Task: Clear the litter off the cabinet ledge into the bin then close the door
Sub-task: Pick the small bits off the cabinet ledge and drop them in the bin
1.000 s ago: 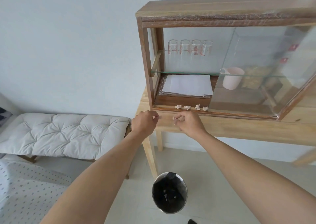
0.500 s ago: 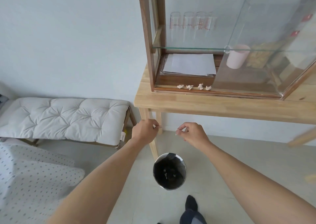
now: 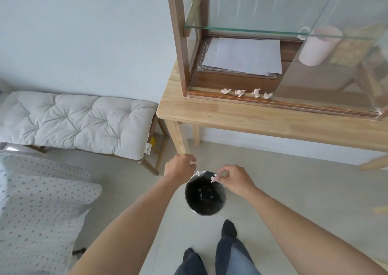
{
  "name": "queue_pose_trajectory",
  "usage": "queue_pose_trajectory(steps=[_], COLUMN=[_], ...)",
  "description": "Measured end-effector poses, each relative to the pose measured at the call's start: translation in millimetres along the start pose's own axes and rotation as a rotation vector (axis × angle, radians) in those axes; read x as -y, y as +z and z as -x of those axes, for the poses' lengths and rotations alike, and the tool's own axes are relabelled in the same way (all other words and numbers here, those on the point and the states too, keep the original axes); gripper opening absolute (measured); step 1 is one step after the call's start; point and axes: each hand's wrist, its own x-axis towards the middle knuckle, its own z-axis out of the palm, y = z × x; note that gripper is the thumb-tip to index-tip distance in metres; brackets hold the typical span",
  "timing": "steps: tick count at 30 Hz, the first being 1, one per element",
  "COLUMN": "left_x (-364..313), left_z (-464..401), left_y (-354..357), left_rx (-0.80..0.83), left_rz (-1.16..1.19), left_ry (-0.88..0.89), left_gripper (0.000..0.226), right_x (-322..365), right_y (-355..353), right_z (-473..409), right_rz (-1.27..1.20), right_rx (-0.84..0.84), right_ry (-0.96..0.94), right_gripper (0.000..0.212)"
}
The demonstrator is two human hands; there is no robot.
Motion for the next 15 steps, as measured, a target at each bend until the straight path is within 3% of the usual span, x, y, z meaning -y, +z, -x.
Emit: queue_pose_trajectory(steps=[15], left_x=[-21], left_z=[5], left_y=[-82], left_rx=[-0.209], left_rz=[0.079], left_ry=[0.126], left_gripper=[0.034], right_x=[46], right_y=[-53], right_z=[18], right_rz=[-0.112], right_rx=[-0.253], right_ry=[-0.123], right_gripper=[0.026])
